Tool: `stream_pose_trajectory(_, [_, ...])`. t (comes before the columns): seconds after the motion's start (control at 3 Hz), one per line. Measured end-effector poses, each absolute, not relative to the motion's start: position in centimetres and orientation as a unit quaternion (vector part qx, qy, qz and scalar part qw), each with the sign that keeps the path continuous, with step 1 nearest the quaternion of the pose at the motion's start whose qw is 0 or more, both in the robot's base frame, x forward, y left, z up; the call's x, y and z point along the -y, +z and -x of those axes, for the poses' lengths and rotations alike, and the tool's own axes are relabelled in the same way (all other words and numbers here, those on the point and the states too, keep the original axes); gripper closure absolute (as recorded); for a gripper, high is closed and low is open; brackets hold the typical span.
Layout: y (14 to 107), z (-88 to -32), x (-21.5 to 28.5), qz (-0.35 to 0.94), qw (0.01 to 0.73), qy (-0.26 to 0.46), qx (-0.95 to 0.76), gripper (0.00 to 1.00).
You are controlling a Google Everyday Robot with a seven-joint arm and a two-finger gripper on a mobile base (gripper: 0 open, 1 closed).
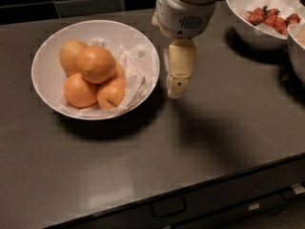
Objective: Pick orange from white bowl
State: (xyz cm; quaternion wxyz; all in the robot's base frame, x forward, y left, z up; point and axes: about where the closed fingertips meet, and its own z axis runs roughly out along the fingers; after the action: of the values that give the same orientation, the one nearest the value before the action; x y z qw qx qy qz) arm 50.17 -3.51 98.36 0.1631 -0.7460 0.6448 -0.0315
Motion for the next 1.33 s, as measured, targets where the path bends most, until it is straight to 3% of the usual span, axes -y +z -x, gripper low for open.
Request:
stream_pose_trajectory(0.33, [98.4, -50.2, 3.5, 0.746, 0.163, -0.032, -0.645, 0.00])
stream_pose_trajectory(1.0, [99.8, -53.0, -5.4, 0.768, 0.217, -0.051, -0.600, 0.00])
stream_pose_trajectory(1.33, [100.1, -53.4, -5.9, 0.769, 0.223, -0.047, -0.597, 0.00])
